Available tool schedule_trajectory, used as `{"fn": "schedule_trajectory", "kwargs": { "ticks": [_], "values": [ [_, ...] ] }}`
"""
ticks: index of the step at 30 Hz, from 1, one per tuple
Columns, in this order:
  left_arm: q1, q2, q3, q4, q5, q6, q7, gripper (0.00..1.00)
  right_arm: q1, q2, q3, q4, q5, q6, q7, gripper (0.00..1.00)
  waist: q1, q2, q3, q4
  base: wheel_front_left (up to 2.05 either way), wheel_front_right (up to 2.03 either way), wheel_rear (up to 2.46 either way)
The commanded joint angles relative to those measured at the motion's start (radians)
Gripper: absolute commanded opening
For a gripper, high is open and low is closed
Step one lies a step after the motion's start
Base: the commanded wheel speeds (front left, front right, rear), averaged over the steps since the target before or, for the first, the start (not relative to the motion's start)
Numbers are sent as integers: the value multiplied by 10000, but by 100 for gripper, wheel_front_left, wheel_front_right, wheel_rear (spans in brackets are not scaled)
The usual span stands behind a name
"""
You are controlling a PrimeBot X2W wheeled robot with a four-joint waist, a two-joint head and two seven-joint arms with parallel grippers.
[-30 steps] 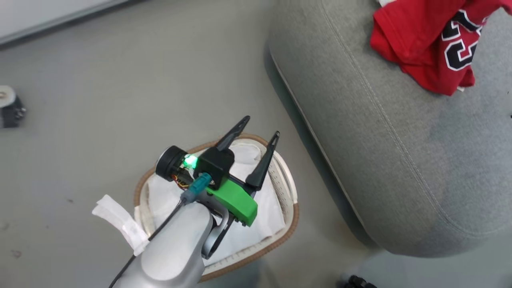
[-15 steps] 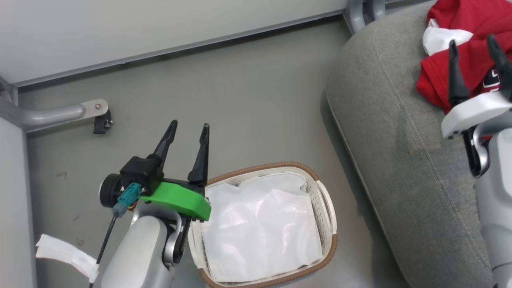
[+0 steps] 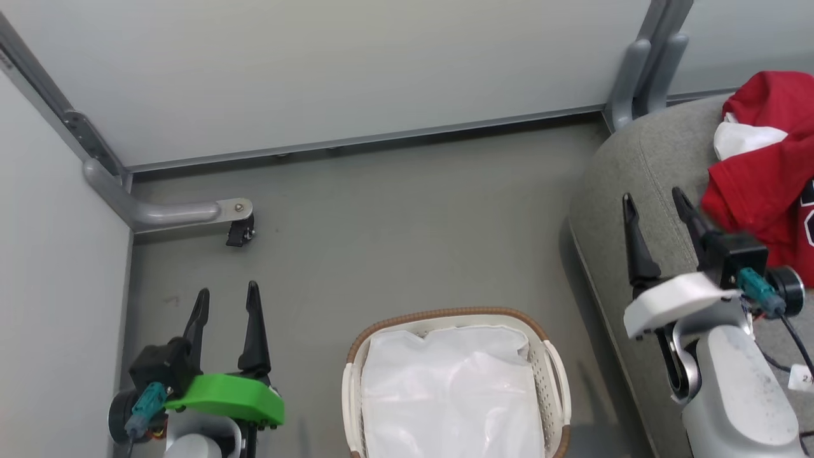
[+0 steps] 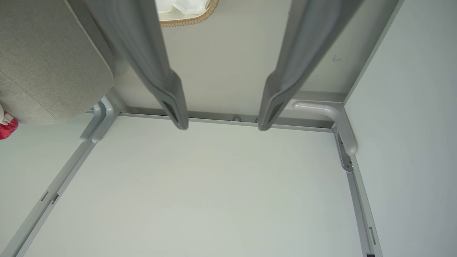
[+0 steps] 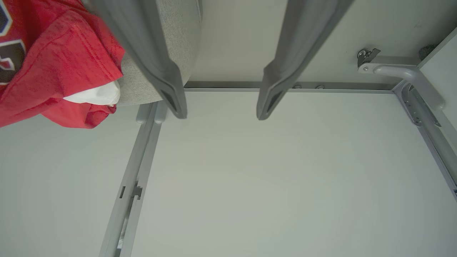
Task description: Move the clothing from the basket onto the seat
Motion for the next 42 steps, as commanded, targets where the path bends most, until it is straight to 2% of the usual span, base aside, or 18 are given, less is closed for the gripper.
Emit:
{"fn": "schedule_trajectory", "kwargs": {
  "ticks": [1,8,22,37,42],
  "values": [
    [295,-23,50,-7,-8,-60,-2,100,427,-13,112,-144,387,-14,-49,100,1,0,-402,347,0,0,0],
    [896,-33,-166,-116,-253,31,-2,100,1767,-11,533,-643,1387,-15,-49,100,1,0,-762,441,0,0,0],
    [1104,-32,-397,79,-271,155,-2,100,2665,-11,924,-655,1198,-15,-49,100,1,0,-1038,262,0,0,0],
    [975,-33,-461,280,-128,211,-2,100,2619,-10,961,-548,1138,-15,-49,100,1,0,-1079,278,0,0,0],
    [969,-32,-509,378,58,81,-2,100,2594,-10,962,-538,1161,-15,-49,100,1,0,-1102,264,0,0,0]
  ]
}}
